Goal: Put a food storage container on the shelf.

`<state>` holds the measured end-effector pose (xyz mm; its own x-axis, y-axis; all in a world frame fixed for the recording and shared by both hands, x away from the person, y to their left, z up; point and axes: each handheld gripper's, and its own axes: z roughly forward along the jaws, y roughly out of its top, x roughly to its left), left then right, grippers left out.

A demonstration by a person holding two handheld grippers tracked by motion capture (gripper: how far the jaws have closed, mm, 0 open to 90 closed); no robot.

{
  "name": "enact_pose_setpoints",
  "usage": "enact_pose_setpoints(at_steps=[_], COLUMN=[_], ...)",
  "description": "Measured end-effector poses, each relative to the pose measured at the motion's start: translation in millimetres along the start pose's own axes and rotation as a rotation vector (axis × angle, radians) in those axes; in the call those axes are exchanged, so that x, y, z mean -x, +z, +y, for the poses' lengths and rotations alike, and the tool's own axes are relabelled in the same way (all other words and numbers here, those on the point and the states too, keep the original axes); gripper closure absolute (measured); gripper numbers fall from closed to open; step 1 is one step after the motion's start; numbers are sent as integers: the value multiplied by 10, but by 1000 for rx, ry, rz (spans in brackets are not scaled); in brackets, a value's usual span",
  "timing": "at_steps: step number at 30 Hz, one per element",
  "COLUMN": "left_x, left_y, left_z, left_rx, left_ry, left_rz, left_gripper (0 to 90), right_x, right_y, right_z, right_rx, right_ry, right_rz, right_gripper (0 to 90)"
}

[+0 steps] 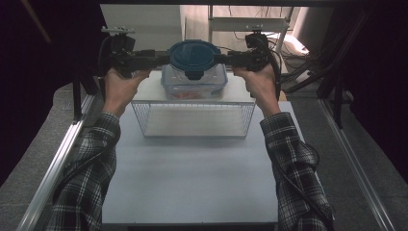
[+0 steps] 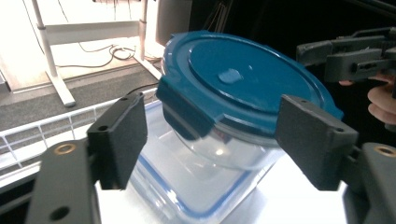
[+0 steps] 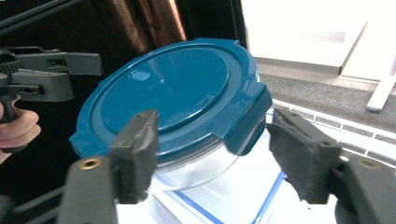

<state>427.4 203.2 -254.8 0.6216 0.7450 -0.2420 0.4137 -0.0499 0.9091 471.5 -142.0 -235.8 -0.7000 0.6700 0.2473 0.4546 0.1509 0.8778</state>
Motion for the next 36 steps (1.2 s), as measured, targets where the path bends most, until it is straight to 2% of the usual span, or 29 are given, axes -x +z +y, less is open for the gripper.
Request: enact_pose_setpoints(at_steps=[2, 9, 15, 18, 22, 25, 32, 36], left_x=[25, 129, 175, 188, 216, 247, 325, 357], left_y=[-24, -19, -20, -23, -30, -36, -34, -26], left_z=[-47, -214, -366, -441, -539, -591, -735, -827], left_rx=[0, -32, -34, -34, -44, -49, -63, -70], left_ry=[14, 76, 84, 81, 79, 99, 141, 152], left_rz=[-18, -6, -29, -42, -100, -105, -100, -97], left_gripper=[217, 139, 89, 78, 68, 62, 52, 48], right_x=[-22, -91, -104, -117, -133, -146, -163, -180], right_y=[-11, -28, -38, -49, -47, -46, -56, -60], right_z=[-31, -145, -270, -340, -439, -518, -669, -762], right_rx=[-2, 0, -4, -7, -31, -49, -57, -61], right_ry=[-25, -84, -110, -111, -123, -150, -172, -184], right_rz=[6, 7, 0, 7, 12, -5, -2, 7], right_gripper=[268, 163, 94, 77, 60, 52, 40, 36])
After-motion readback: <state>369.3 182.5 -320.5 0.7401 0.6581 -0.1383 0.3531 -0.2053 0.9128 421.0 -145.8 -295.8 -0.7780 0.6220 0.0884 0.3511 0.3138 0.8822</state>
